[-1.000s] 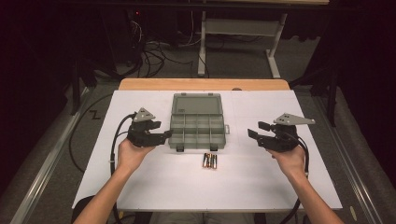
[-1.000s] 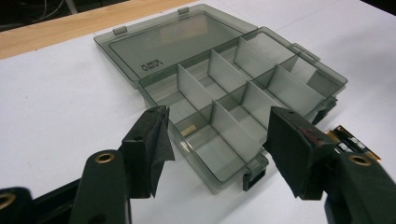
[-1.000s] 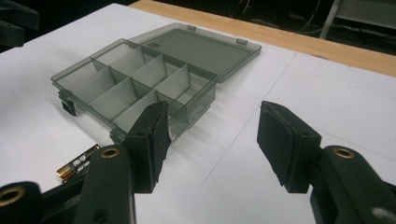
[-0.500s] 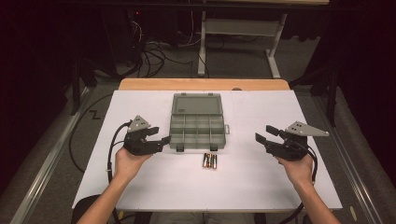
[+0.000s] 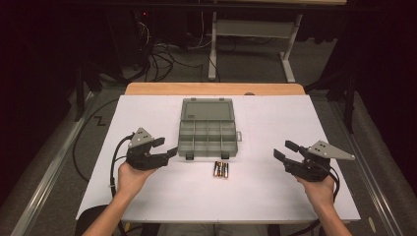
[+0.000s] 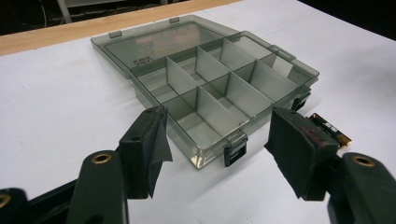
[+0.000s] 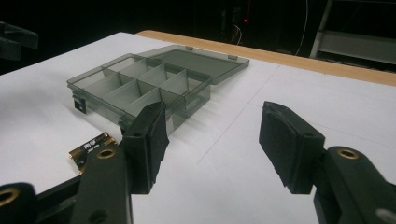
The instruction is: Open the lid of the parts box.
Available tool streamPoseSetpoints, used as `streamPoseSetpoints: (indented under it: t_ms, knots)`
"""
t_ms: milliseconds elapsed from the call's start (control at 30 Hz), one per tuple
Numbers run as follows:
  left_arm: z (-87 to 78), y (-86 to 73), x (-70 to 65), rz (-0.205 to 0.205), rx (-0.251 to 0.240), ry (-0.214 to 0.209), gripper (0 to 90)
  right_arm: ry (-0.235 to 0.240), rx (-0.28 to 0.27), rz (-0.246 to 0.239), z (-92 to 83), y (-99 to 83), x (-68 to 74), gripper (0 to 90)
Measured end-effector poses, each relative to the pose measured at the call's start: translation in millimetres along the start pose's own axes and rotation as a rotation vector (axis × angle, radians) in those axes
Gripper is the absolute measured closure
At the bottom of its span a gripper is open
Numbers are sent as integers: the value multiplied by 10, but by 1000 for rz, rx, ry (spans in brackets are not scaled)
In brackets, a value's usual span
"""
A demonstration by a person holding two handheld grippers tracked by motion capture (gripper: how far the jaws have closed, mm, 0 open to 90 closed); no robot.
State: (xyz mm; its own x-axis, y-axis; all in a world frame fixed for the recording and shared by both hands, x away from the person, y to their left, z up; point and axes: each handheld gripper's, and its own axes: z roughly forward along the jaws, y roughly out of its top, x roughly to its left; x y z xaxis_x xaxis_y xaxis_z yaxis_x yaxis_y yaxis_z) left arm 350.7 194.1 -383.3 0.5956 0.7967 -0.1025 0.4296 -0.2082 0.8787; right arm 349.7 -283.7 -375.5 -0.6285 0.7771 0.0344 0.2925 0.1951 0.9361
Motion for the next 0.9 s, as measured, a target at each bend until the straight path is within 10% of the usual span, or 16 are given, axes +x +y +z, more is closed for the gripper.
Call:
streamPoseSetpoints:
  t_ms: [900]
  knots:
    - [-147, -368, -75, -29, -110, 22, 361, -30, -89, 19, -261, -413, -66, 381]
